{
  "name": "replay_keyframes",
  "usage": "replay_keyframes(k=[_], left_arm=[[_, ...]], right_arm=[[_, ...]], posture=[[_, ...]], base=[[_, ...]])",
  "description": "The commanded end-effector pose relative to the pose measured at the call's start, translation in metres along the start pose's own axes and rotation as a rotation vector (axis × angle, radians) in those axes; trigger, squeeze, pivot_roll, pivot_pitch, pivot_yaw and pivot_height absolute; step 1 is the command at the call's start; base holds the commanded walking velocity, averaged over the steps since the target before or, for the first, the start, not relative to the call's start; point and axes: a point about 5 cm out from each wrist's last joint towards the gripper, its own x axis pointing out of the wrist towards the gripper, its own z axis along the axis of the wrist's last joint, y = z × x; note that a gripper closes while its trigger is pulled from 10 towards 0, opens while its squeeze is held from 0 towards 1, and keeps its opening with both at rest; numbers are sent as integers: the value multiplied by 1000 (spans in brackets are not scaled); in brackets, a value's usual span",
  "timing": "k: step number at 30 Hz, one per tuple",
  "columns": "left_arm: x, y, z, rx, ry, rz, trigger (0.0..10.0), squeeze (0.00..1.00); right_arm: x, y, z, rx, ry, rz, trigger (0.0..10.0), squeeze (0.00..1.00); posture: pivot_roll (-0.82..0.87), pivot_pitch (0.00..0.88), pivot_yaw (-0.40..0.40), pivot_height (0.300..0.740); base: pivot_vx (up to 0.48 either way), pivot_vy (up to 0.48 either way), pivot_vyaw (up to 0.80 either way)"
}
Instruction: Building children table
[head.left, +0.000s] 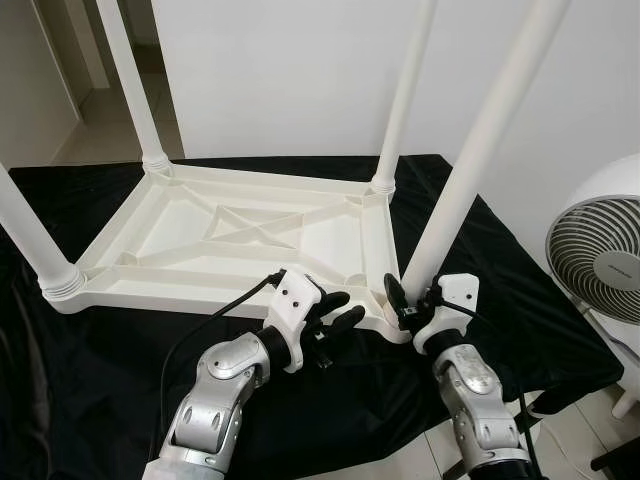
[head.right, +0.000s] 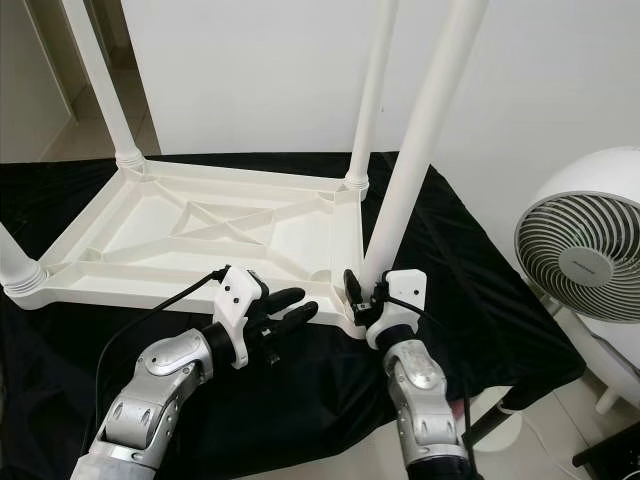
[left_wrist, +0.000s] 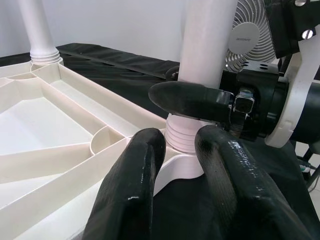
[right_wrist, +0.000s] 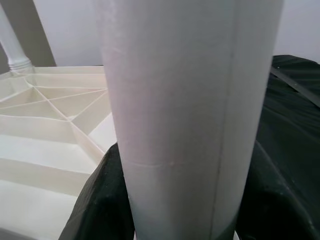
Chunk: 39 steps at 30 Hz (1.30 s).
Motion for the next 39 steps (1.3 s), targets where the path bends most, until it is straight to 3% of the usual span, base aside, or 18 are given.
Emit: replay_keyframes(k=[1,7,8,10,11,18,21,22,27,30,32,35,36,37,39], left_arm=[[0,5,0,-4,8,140,10000,0],[0,5,0,-5,10,141,10000,0],[-1,5,0,-8,11,149,10000,0],[-1,5,0,-10,11,152,10000,0],[-2,5,0,-11,10,154,10000,0],[-2,7,2,-25,6,162,10000,0],[-2,8,2,-25,5,161,10000,0],[-3,9,3,-26,3,164,10000,0],[-3,11,4,-24,2,174,10000,0],[-3,12,5,-27,1,174,10000,0],[-3,12,5,-27,1,174,10000,0],[-3,13,6,-26,4,173,10000,0],[-3,14,6,-25,5,172,10000,0],[-3,14,6,-25,5,171,10000,0],[-3,15,7,-25,5,170,10000,0]], right_arm=[[-4,4,-8,36,47,-86,0,0],[-6,11,-12,25,90,-128,0,0],[-7,21,-14,30,106,-127,0,0],[-7,23,-13,37,106,-123,0,0],[-5,23,-14,19,125,-120,10000,0],[1,13,-12,-63,162,-149,10000,0],[3,10,-9,-72,128,-127,10000,0],[3,6,-4,-84,77,-52,10000,1000],[6,1,-2,-86,88,-15,10000,1000],[8,-2,3,-87,57,192,10000,1000],[8,-2,3,-87,57,192,10000,1000],[7,-5,7,-91,43,336,10000,1000],[7,-6,8,-102,44,386,10000,51],[7,-9,8,-118,52,439,10000,0],[7,-11,8,-127,56,475,10000,0]], posture=[[10,13,-22,740],[14,17,-25,740],[19,19,-28,740],[19,19,-28,740],[19,19,-28,740],[15,30,-24,740],[13,32,-21,740],[13,32,-21,740],[12,36,-19,740],[12,39,-13,740],[12,39,-13,740],[11,40,-9,740],[9,41,-4,740],[8,41,-2,740],[7,41,0,740]], base=[[0,0,0],[0,0,0],[0,0,0],[0,0,0],[0,0,0],[0,0,0],[0,0,0],[0,0,0],[0,0,0],[0,0,0],[0,0,0],[0,0,0],[0,0,0],[0,0,0],[0,0,0]])
